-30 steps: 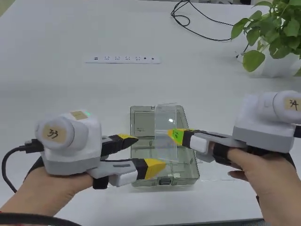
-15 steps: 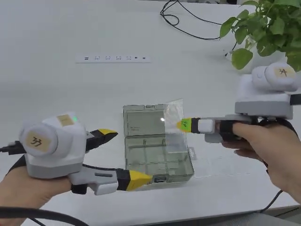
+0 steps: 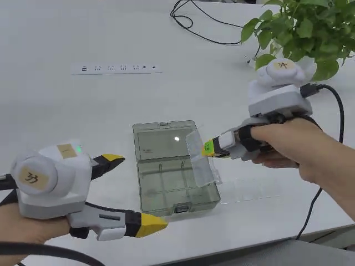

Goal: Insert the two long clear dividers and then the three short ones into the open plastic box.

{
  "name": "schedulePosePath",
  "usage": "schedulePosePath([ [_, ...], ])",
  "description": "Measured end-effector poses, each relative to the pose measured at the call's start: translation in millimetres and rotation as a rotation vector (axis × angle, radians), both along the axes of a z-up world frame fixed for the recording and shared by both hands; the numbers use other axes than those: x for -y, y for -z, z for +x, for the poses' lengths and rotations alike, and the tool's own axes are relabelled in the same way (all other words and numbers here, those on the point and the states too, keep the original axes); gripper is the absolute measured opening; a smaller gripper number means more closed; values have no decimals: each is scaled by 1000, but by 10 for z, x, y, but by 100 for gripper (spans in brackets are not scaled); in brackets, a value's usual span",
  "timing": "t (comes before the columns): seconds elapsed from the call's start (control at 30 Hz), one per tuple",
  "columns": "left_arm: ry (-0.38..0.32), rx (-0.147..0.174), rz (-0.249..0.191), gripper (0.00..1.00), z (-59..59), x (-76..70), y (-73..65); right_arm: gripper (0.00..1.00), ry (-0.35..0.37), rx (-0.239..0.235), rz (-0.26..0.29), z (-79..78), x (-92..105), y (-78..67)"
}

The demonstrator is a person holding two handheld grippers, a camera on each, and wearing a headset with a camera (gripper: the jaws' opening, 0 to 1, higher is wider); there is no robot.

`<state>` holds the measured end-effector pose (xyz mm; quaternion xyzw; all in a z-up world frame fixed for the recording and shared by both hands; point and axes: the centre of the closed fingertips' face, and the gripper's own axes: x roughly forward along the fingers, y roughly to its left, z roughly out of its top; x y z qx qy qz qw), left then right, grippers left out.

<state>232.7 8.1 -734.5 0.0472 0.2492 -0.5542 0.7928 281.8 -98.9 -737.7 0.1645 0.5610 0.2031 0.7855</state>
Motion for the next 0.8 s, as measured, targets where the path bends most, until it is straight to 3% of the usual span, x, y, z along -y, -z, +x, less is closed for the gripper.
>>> schedulePosePath([
  [0.1,13,-2,-2,98,-12,-14,24,7,11,-52,-25,-7,22,119],
  [0.27,31,-2,-3,98,-24,-33,38,7,44,-100,-40,-126,-41,189],
  [0.4,37,-3,-6,98,-30,-53,55,7,49,-126,-54,-129,-40,275],
  [0.8,44,-7,-17,97,-34,-72,86,7,59,-143,-101,-59,3,411],
])
